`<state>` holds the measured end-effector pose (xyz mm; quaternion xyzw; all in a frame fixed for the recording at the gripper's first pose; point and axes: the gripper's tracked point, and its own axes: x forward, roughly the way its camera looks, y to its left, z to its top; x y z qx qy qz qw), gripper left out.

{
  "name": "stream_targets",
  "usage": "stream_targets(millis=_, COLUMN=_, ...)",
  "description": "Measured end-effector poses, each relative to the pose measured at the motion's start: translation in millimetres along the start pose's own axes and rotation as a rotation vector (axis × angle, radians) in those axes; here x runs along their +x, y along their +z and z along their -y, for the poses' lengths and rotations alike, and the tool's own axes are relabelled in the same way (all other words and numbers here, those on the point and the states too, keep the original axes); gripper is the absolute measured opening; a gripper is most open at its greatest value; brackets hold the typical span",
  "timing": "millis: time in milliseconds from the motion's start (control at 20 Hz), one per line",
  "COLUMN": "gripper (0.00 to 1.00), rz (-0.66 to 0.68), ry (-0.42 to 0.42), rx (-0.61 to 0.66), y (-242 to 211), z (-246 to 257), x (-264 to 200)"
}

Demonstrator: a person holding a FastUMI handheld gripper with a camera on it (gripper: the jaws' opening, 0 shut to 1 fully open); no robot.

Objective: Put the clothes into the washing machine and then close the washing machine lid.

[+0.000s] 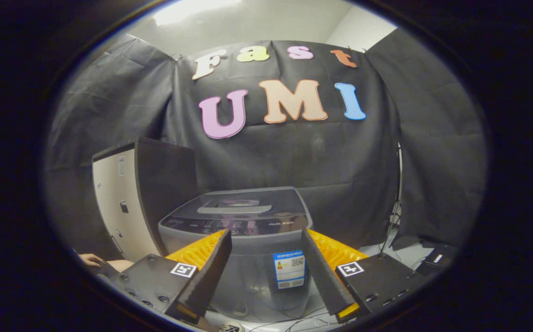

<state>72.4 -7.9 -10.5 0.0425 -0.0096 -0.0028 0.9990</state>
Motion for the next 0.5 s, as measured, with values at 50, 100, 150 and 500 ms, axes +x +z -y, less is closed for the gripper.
stream_targets(millis=50, gripper=0.95, rz=-0.005, ry=-0.007, rx=0.0, y=-2.2, z=1.6, x=0.0)
stream_targets(millis=100, gripper=0.95, rz=-0.023, ry=-0.01, rx=0.0, y=-7.3, z=3.4, x=-0.4)
stream_targets(millis=150, gripper=0.95, rz=-0.036, ry=-0.013, rx=0.001, y=-12.0, z=4.4, x=-3.0)
stream_targets(millis=500, gripper=0.95, rz=-0.015, ry=-0.009, rx=0.007, y=-8.1, z=4.2, x=-7.0)
